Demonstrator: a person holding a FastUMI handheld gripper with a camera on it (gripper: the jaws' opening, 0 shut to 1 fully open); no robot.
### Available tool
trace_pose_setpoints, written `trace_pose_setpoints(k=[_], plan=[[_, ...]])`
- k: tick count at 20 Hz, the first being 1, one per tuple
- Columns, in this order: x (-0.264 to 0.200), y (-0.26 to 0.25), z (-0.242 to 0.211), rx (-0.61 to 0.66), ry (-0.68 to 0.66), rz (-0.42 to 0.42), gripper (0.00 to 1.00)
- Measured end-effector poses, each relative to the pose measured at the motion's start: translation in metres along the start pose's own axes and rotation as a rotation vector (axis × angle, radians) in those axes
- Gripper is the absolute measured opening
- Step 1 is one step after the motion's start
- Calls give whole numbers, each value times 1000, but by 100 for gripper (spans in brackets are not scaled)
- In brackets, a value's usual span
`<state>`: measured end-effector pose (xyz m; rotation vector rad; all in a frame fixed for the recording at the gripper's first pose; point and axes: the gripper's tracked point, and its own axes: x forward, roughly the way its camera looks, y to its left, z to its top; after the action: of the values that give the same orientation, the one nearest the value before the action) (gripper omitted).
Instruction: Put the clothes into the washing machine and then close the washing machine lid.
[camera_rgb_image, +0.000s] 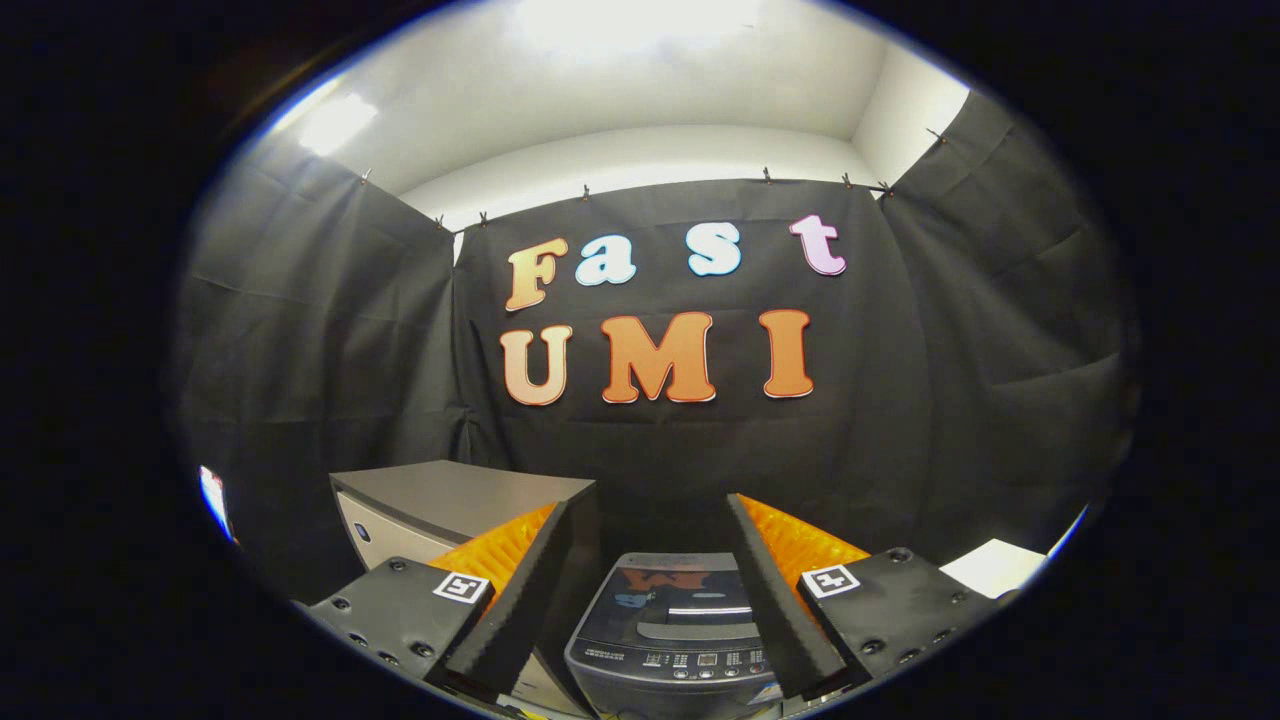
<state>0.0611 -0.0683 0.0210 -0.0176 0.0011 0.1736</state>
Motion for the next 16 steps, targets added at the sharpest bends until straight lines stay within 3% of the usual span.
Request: trace_pose_setpoints(k=[16], plan=[[-12, 14, -6, -2, 27, 18, 98]])
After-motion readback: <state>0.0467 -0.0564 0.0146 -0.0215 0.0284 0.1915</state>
